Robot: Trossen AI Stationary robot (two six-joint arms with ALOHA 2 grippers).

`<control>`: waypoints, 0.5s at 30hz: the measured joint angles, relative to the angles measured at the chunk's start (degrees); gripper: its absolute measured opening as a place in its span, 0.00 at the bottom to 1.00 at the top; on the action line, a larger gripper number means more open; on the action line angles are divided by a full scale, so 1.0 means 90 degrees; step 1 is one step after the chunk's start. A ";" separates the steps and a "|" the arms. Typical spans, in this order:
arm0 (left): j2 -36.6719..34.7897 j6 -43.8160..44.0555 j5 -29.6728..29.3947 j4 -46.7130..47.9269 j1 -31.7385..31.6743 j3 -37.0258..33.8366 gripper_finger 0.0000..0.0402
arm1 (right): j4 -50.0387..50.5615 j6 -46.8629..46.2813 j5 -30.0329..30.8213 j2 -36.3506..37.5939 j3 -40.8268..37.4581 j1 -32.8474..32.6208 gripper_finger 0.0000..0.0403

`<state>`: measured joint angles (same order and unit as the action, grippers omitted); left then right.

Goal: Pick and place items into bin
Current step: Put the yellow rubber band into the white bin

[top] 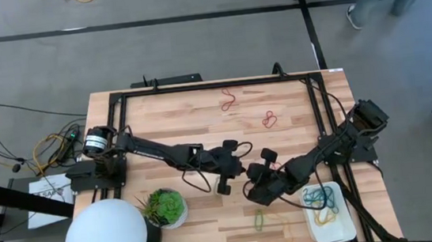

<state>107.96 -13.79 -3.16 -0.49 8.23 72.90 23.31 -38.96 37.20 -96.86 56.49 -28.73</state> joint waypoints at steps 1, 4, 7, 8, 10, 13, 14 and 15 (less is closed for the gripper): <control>0.0000 0.0067 0.0012 -0.0005 -0.0026 0.0000 0.00 | -0.0002 0.0000 0.0019 0.0000 0.0000 0.0000 0.00; 0.0000 0.0191 0.0015 0.0052 -0.0100 -0.0001 0.01 | -0.0002 0.0000 0.0021 0.0000 0.0000 0.0000 0.00; 0.0000 0.0140 0.0008 0.0116 -0.0153 -0.0005 0.04 | -0.0002 0.0000 0.0021 0.0000 0.0000 0.0000 0.00; 0.0000 0.0181 0.0009 0.0112 -0.0161 -0.0005 0.06 | -0.0003 0.0000 0.0021 0.0000 0.0000 0.0000 0.00; 0.0000 0.0292 0.0064 0.0116 -0.0167 -0.0005 0.11 | -0.0002 0.0000 0.0024 0.0000 0.0000 0.0000 0.00; 0.0097 0.0314 0.0104 0.0025 -0.0146 -0.0003 0.19 | -0.0005 0.0000 0.0042 0.0000 0.0000 0.0000 0.00; 0.0106 0.0314 0.0098 0.0099 -0.0125 -0.0012 0.21 | -0.0002 -0.0002 0.0058 0.0000 0.0000 0.0000 0.00; 0.0165 0.0307 0.0100 0.0063 -0.0097 -0.0012 0.23 | -0.0002 -0.0002 0.0086 0.0000 0.0000 0.0000 0.00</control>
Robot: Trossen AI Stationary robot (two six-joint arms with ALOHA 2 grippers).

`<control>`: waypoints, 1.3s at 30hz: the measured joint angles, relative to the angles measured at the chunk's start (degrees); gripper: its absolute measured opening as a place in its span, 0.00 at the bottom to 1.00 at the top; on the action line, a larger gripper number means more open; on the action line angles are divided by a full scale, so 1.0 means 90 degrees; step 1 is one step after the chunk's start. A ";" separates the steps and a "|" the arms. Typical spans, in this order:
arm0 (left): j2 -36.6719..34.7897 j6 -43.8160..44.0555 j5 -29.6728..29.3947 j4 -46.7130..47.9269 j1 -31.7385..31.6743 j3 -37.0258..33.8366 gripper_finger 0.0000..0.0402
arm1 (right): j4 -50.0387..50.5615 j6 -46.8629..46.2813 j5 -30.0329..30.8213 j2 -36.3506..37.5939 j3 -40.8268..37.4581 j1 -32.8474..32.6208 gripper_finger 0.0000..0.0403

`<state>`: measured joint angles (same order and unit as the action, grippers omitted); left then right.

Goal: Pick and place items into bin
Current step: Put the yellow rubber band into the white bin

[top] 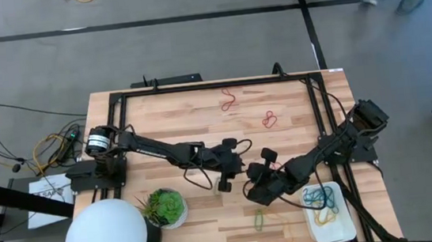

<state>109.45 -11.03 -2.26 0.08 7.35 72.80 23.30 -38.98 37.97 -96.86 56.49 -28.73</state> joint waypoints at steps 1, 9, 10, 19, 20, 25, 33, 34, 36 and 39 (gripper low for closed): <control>0.0079 -0.0010 0.0002 -0.0094 0.0033 0.0019 0.25 | 0.0013 0.0002 0.0044 0.0000 0.0000 0.0000 0.00; 0.0414 0.0021 -0.0248 -0.0027 0.0092 0.0010 0.33 | 0.0323 0.0000 0.0127 0.0007 0.0002 -0.0021 0.00; 0.0447 0.0027 -0.0407 -0.0045 0.0092 0.0021 0.33 | 0.0411 -0.0007 0.0126 0.0007 0.0000 -0.0042 0.00; 0.0466 0.0205 -0.1275 0.0251 0.0002 0.0007 0.33 | 0.2064 -0.0640 0.0246 0.0433 0.0495 -0.0398 0.00; 0.0466 0.0241 -0.1273 0.0215 0.0005 0.0007 0.33 | 0.2487 -0.0898 0.0315 0.0503 0.0634 -0.0443 0.00; 0.0466 0.0263 -0.1231 0.0230 0.0005 0.0008 0.33 | 0.4581 -0.2420 0.0180 0.0833 0.1190 -0.0665 0.00; 0.0466 0.0270 -0.1302 0.0371 -0.0033 0.0007 0.33 | 0.5272 -0.3749 -0.2818 0.0996 0.1946 -0.1216 0.00; 0.0466 0.0278 -0.1303 0.0367 -0.0034 0.0007 0.33 | 0.5357 -0.3912 -0.3118 0.0990 0.2067 -0.1312 0.00; 0.0466 0.0302 -0.1307 0.0366 -0.0039 0.0007 0.33 | 0.5487 -0.4326 -0.3822 0.0973 0.2283 -0.1503 0.00; 0.0466 0.0362 -0.1253 0.0381 -0.0036 0.0007 0.33 | 0.5387 -0.5108 -0.5005 0.0967 0.2413 -0.1927 0.00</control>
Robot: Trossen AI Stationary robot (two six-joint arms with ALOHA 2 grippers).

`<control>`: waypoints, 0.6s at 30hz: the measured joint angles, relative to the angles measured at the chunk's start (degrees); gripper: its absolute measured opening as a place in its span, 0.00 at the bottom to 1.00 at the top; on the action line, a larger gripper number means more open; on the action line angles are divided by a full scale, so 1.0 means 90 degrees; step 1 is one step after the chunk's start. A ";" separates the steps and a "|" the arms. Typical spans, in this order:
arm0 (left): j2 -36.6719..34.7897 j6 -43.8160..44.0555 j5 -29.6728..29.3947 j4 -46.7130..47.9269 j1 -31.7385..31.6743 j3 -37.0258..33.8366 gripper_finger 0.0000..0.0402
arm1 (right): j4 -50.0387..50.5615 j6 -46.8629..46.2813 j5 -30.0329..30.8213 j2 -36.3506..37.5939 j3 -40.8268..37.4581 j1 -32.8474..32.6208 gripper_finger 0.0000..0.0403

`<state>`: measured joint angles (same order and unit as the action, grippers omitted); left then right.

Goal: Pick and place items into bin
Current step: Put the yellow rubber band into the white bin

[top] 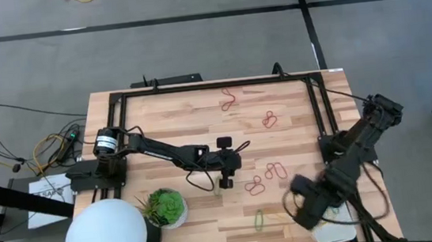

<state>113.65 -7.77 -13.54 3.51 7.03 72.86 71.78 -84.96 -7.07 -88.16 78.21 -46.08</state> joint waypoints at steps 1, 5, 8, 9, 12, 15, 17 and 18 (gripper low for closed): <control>0.0000 0.0002 0.0023 0.0005 0.0000 0.0000 0.33 | -0.0128 -0.0199 -0.0276 0.0000 0.0008 -0.0187 0.00; 0.0000 0.0005 0.0024 0.0019 0.0002 0.0000 0.33 | -0.0019 -0.0811 -0.0398 -0.0059 0.0006 -0.0974 0.00; 0.0000 0.0007 0.0024 0.0019 0.0002 0.0000 0.33 | 0.0395 -0.1566 -0.0339 -0.0198 -0.0016 -0.1468 0.00; 0.0000 0.0007 0.0024 0.0017 0.0000 0.0000 0.33 | 0.0505 -0.1767 -0.0335 -0.0228 -0.0024 -0.1606 0.00; 0.0000 0.0009 0.0026 0.0006 0.0000 0.0000 0.33 | 0.0672 -0.2159 -0.0294 -0.0357 -0.0069 -0.1942 0.00; 0.0000 0.0086 0.0029 -0.0002 0.0002 0.0000 0.33 | 0.0735 -0.2491 -0.0220 -0.0460 -0.0069 -0.2227 0.00; 0.0000 0.0117 0.0029 -0.0002 0.0002 0.0000 0.33 | 0.0730 -0.2707 -0.0034 -0.0572 -0.0069 -0.2363 0.00; 0.0000 0.0117 0.0029 -0.0002 0.0002 0.0000 0.33 | 0.0725 -0.2797 0.0000 -0.0633 -0.0069 -0.2409 0.00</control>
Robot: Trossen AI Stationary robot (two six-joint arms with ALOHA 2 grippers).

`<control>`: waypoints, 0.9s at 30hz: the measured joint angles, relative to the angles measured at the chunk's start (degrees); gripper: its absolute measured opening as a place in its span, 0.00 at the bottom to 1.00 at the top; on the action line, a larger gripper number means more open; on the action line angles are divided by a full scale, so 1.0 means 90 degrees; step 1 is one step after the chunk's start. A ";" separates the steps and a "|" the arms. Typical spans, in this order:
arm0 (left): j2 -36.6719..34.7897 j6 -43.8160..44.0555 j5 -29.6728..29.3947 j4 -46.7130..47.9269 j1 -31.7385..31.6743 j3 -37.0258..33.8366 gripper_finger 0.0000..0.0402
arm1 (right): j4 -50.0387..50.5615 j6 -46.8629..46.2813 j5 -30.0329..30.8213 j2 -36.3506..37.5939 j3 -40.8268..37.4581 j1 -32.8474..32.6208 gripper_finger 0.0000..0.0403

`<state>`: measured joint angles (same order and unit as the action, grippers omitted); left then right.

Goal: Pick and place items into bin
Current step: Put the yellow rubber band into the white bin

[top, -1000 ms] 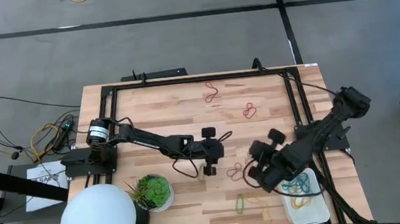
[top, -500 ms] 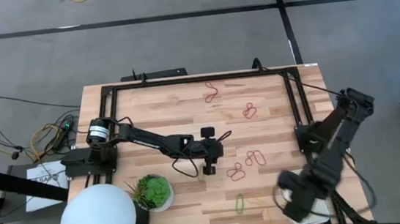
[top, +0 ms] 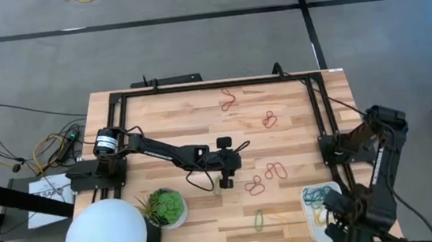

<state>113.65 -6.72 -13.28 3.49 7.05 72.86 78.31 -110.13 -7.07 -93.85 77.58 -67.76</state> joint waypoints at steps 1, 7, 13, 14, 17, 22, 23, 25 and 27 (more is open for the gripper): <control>0.0000 0.0004 0.0000 0.0000 0.0000 0.0002 0.33 | 0.0007 -0.0066 -0.0012 -0.0031 0.0000 -0.0018 0.00; -0.0002 0.0010 0.0000 -0.0094 -0.0002 0.0002 0.33 | 0.0094 -0.0088 -0.0094 -0.0173 0.0002 -0.0009 0.05; -0.0002 0.0010 0.0000 -0.0092 -0.0002 0.0002 0.33 | 0.0416 -0.0111 -0.0769 -0.0171 0.0002 0.0004 0.14; -0.0002 0.0010 0.0000 -0.0092 -0.0002 0.0002 0.33 | 0.0482 -0.0115 -0.0905 -0.0171 0.0002 0.0004 0.14; -0.0002 0.0010 0.0000 -0.0092 -0.0002 0.0002 0.33 | 0.0456 -0.0109 -0.0664 -0.0171 0.0002 0.0004 0.15; -0.0002 0.0010 0.0000 -0.0092 -0.0002 0.0002 0.33 | 0.0083 0.0256 0.0921 -0.0171 0.0002 0.0061 0.15; -0.0002 0.0010 0.0000 -0.0092 -0.0002 0.0002 0.33 | 0.0020 0.0442 0.1232 -0.0171 0.0002 0.0101 0.15; -0.0002 0.0009 0.0002 -0.0092 -0.0002 0.0002 0.33 | -0.0071 0.0891 0.1867 -0.0171 0.0000 0.0195 0.15; -0.0002 0.0007 0.0002 -0.0092 -0.0002 0.0002 0.33 | -0.0131 0.1413 0.2516 -0.0171 0.0002 0.0336 0.15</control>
<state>113.62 -6.66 -13.26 2.66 7.03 72.88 77.13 -97.41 15.57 -95.39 77.60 -64.74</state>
